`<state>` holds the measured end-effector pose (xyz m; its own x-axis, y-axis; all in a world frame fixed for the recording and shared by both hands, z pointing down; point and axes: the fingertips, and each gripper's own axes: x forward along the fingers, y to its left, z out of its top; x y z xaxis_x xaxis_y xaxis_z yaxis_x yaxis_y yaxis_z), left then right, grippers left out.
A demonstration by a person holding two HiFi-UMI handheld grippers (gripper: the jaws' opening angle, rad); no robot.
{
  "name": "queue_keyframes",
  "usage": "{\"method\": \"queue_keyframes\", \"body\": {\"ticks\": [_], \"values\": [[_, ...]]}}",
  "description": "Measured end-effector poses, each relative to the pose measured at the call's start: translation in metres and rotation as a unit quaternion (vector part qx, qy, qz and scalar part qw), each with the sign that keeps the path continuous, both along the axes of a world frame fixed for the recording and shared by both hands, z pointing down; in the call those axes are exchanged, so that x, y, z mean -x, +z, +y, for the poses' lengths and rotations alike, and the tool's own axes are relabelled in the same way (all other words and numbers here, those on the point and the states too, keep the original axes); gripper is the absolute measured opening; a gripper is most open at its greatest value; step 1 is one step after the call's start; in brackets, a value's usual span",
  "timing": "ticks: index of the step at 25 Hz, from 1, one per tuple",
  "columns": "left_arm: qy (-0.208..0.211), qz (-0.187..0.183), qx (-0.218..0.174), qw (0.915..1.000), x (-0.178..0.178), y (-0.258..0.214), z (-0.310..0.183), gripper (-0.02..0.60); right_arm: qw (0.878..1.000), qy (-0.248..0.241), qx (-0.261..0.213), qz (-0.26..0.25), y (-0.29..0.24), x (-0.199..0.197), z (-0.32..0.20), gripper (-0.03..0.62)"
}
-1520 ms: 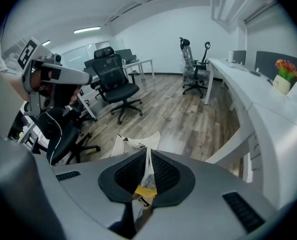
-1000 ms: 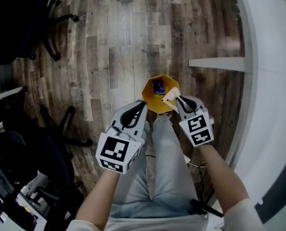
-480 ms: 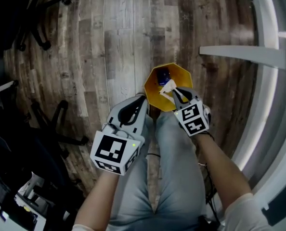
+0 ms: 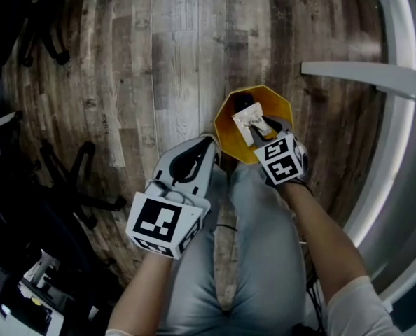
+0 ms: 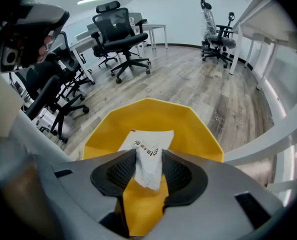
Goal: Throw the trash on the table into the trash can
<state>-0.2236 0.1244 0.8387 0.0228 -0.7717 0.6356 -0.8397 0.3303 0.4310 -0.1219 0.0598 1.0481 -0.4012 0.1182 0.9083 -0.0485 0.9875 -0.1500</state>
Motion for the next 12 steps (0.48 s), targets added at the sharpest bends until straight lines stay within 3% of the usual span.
{"method": "queue_keyframes", "body": {"ticks": [2,12], "values": [[0.0,0.002,0.001,1.0,-0.0018,0.0027,0.0009,0.002,1.0,-0.004,-0.006,0.011,0.007,-0.0046,-0.0003,0.202],[0.0,-0.002,0.0,1.0,-0.0022,-0.004,0.0013,0.002,1.0,-0.01,-0.011,0.014,0.0026,-0.0092,-0.0025,0.233]]}}
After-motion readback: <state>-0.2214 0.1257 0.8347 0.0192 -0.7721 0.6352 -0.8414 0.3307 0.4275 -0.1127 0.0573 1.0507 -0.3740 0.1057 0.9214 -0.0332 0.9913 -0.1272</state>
